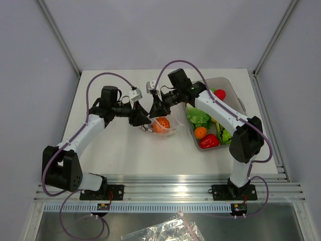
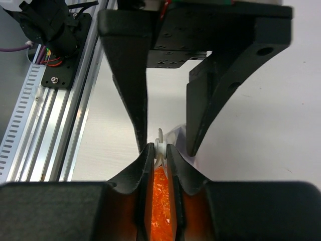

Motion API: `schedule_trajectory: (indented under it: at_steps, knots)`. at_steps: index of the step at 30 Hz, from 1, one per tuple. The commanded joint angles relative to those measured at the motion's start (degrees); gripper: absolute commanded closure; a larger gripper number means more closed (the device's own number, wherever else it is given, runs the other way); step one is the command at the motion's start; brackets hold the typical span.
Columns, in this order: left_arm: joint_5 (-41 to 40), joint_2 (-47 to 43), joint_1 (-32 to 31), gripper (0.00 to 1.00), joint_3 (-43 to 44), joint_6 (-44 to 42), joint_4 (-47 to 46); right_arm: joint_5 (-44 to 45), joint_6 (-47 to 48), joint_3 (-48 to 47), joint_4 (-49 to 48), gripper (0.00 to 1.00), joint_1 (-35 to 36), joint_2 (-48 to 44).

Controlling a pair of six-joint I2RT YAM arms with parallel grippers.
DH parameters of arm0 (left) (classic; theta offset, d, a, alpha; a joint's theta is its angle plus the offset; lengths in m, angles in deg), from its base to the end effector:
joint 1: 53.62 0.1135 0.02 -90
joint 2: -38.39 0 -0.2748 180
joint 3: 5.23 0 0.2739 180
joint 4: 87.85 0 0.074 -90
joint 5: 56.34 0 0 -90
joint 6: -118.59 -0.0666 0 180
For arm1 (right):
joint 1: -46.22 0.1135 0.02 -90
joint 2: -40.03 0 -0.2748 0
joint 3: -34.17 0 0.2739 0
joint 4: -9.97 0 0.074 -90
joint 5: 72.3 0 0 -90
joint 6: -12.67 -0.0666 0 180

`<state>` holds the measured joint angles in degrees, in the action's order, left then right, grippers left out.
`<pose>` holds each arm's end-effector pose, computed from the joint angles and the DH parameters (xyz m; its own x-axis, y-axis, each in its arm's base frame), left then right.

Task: Place the food in the zip-top bag and seal the zipper
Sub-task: Zip the zipper food storage bag at the center of the board.

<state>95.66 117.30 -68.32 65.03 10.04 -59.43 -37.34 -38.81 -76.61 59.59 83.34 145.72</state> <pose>0.2965 -0.1386 0.2785 -0.2981 0.2326 -0.9258 0.9445 0.2124 -0.2507 0.3236 0.3133 0.3237 0.0680 -0.3961 -0.9157 -0.9833 -0.1820 0.0057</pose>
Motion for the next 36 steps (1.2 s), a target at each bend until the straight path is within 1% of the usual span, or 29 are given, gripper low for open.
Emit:
schedule_trajectory:
  at_steps: [1,5,6,8,11,15,17,18,19,21,23,25,26,28,29,30,31,36]
  knots:
    - [2.6,0.4,0.0,0.52,1.9,-3.9,3.3,0.6,-1.5,-0.7,-4.1,1.0,0.1,-1.1]
    - [3.5,1.4,1.2,0.45,2.2,-6.2,5.8,0.4,-2.7,-0.4,-4.7,1.0,-0.4,-0.6]
    - [3.5,1.8,1.3,0.45,2.5,-7.9,7.0,0.8,-2.8,-0.2,-4.9,1.0,-0.6,-0.6]
    - [4.0,3.0,1.5,0.45,3.1,-8.6,8.5,1.3,-3.2,0.2,-5.2,1.0,-0.7,-0.3]
    - [6.2,4.7,1.6,0.46,3.2,-7.4,6.7,1.2,-4.8,0.9,-7.5,1.0,-0.6,-0.2]
    - [6.6,5.5,1.7,0.46,2.8,-6.3,4.8,1.3,-6.6,2.2,-9.3,1.0,-0.6,-0.2]
    - [7.3,5.3,2.0,0.46,1.3,-4.4,1.7,1.2,-6.8,2.5,-9.5,1.0,-0.6,-0.2]
    - [8.0,4.8,2.1,0.48,0.8,-2.3,-1.7,1.1,-6.8,2.5,-9.5,1.0,-0.6,-0.1]
    - [9.0,4.6,2.3,0.51,0.3,-0.7,-3.6,1.1,-7.0,2.4,-9.5,1.0,-0.6,-0.1]
    - [9.2,3.6,2.7,0.53,-0.8,3.5,-8.9,1.1,-7.1,2.4,-9.4,1.0,-0.6,0.0]
    - [9.1,3.3,3.0,0.57,-1.4,5.3,-11.3,0.8,-7.1,2.3,-9.6,1.0,-0.6,-0.2]
    - [9.3,3.3,3.0,0.6,-1.4,6.0,-12.0,0.5,-7.3,2.3,-9.8,1.0,-0.6,-0.1]
    - [9.2,3.3,3.0,0.65,-1.3,6.0,-11.9,0.5,-7.5,2.2,-9.9,1.0,-0.6,0.0]
    - [9.2,4.0,3.0,0.71,-0.7,5.5,-10.7,0.4,-7.6,2.0,-9.9,1.0,-0.6,0.1]
    - [9.4,4.2,3.0,0.77,-0.5,5.3,-10.2,0.3,-7.6,1.8,-9.8,1.0,-0.6,0.3]
    - [9.6,4.5,3.0,0.92,-0.1,4.9,-9.4,0.1,-7.5,1.5,-9.6,1.0,-0.6,0.4]
    - [9.9,4.8,3.0,1.0,0.2,4.9,-9.2,0.1,-7.7,1.5,-9.4,1.0,-0.7,0.5]
    - [9.4,3.9,3.0,1.0,0.0,4.7,-8.8,0.7,-7.2,2.5,-8.7,1.0,-0.6,0.2]
